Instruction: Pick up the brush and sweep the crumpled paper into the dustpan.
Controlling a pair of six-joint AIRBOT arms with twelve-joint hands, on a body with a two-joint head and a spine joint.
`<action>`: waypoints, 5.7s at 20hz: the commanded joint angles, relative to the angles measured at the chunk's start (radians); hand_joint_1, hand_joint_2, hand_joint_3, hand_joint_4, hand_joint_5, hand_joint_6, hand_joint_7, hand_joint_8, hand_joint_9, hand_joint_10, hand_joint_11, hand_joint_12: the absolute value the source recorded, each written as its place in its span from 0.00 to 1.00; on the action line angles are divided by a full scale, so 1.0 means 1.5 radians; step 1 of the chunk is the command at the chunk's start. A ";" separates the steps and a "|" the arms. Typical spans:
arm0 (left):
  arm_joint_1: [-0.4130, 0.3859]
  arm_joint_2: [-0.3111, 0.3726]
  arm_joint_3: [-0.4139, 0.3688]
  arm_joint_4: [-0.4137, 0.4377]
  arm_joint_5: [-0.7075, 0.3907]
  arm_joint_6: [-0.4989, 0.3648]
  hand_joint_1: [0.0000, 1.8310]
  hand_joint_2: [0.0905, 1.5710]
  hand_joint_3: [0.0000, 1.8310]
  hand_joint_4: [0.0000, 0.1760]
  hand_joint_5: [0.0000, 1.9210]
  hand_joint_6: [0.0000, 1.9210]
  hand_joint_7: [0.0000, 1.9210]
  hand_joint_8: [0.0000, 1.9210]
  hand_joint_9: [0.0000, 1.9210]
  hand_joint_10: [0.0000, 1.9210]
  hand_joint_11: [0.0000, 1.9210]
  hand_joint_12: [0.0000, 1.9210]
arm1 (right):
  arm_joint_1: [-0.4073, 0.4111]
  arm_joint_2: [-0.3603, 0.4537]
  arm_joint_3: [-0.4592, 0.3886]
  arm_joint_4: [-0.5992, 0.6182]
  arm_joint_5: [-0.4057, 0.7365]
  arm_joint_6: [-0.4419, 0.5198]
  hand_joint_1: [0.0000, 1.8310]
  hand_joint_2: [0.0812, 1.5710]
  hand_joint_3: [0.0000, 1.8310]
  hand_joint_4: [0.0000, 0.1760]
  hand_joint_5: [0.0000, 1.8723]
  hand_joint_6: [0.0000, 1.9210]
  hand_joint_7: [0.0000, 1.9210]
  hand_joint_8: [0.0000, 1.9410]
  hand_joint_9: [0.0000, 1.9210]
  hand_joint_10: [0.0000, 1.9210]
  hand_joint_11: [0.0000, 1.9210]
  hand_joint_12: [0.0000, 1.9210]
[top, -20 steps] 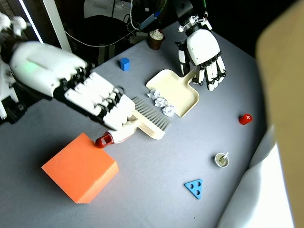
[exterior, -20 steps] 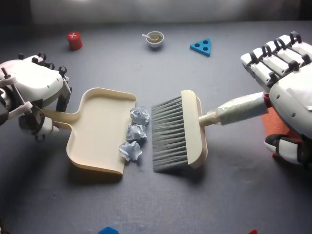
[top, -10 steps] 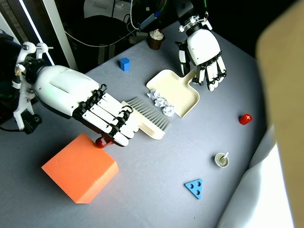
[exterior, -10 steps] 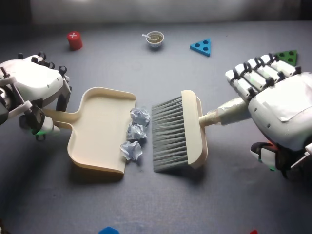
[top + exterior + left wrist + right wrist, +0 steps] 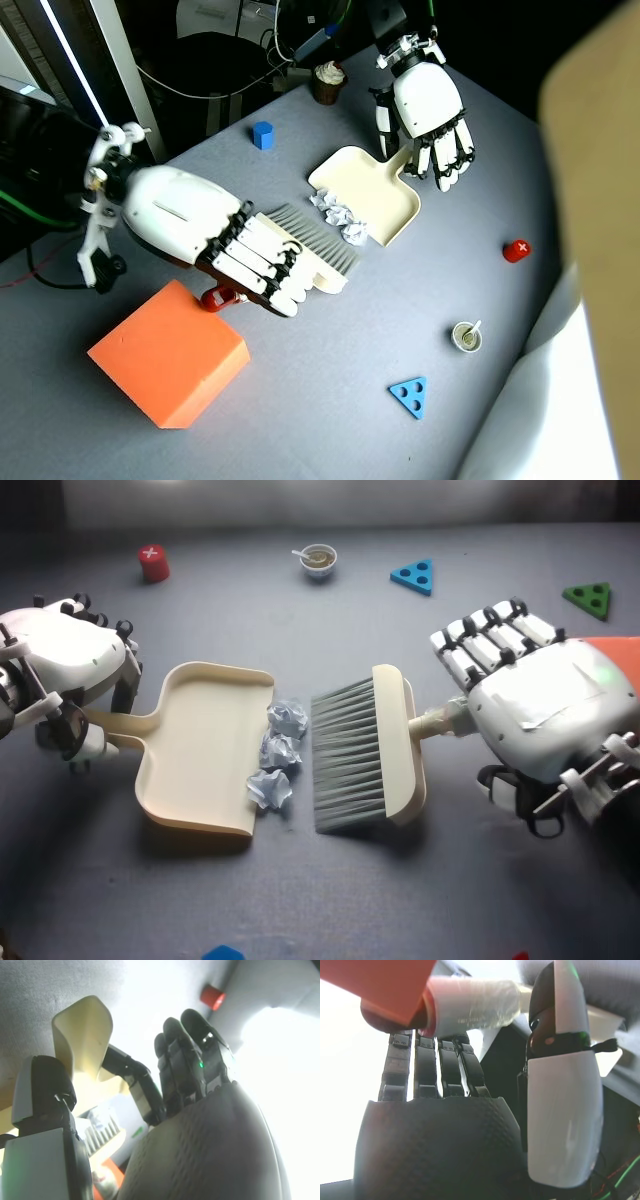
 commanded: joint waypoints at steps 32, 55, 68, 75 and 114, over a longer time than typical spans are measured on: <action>-0.017 0.001 -0.001 0.009 -0.071 0.002 0.59 0.69 0.00 0.12 0.51 0.52 0.19 0.00 0.18 0.00 0.00 0.42 | -0.002 -0.077 0.123 -0.117 -0.017 0.015 0.65 0.65 0.00 0.00 0.60 0.38 0.44 0.98 0.49 0.97 0.52 0.98; -0.022 -0.006 0.002 0.003 -0.068 0.007 0.58 0.69 0.00 0.20 0.51 0.51 0.19 0.00 0.19 0.00 0.00 0.44 | 0.194 0.021 0.026 -0.052 0.110 -0.378 0.76 0.75 0.00 0.13 0.51 1.00 0.54 1.00 0.68 1.00 0.72 1.00; -0.022 -0.007 -0.003 -0.004 -0.065 0.009 0.57 0.69 0.00 0.42 0.51 0.51 0.20 0.00 0.19 0.00 0.00 0.44 | 0.328 -0.094 0.087 0.402 0.086 -0.899 0.77 0.74 0.00 0.97 0.49 1.00 0.55 1.00 0.68 1.00 0.72 1.00; -0.023 -0.006 -0.003 -0.005 -0.068 0.009 0.58 0.69 0.00 0.37 0.52 0.50 0.20 0.00 0.19 0.00 0.00 0.44 | 0.320 -0.169 0.155 0.482 0.072 -0.941 0.78 0.74 0.00 0.52 0.48 1.00 0.51 1.00 0.66 1.00 0.72 1.00; -0.023 -0.017 0.002 -0.015 -0.068 0.016 0.55 0.71 0.00 0.77 0.47 0.57 0.19 0.00 0.17 0.00 0.00 0.39 | 0.279 -0.220 0.155 0.181 0.141 -0.539 0.78 0.74 0.00 0.53 0.50 1.00 0.53 1.00 0.68 1.00 0.73 1.00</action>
